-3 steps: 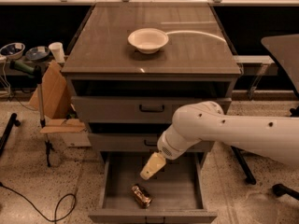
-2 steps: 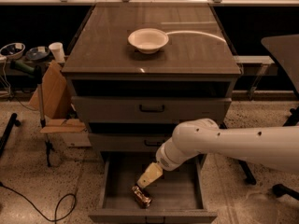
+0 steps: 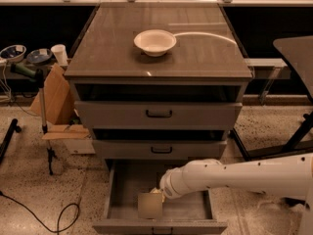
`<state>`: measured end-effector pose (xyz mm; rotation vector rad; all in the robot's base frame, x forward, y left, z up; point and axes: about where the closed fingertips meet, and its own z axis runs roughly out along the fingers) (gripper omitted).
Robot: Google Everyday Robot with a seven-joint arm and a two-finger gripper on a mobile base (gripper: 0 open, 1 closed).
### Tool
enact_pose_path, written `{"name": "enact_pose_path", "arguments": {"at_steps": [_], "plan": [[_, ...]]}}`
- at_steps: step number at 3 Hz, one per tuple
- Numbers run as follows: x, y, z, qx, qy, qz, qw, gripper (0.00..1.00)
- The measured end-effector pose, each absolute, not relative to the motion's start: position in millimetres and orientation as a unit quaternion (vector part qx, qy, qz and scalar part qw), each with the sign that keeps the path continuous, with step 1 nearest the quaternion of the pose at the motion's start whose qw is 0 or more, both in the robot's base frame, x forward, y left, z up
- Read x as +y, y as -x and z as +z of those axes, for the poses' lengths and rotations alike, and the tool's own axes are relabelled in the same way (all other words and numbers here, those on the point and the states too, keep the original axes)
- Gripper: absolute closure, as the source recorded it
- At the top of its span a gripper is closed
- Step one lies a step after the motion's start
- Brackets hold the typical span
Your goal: Pick orange can from bottom drawer and place on counter
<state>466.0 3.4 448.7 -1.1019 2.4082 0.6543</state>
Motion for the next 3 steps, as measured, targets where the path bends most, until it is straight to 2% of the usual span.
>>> {"name": "enact_pose_path", "arguments": {"at_steps": [2, 3], "plan": [[27.9, -482.1, 375.3, 0.849, 0.381, 0.261, 0.259, 0.0], [31.1, -487.2, 345.8, 0.856, 0.376, 0.254, 0.248, 0.0]]}}
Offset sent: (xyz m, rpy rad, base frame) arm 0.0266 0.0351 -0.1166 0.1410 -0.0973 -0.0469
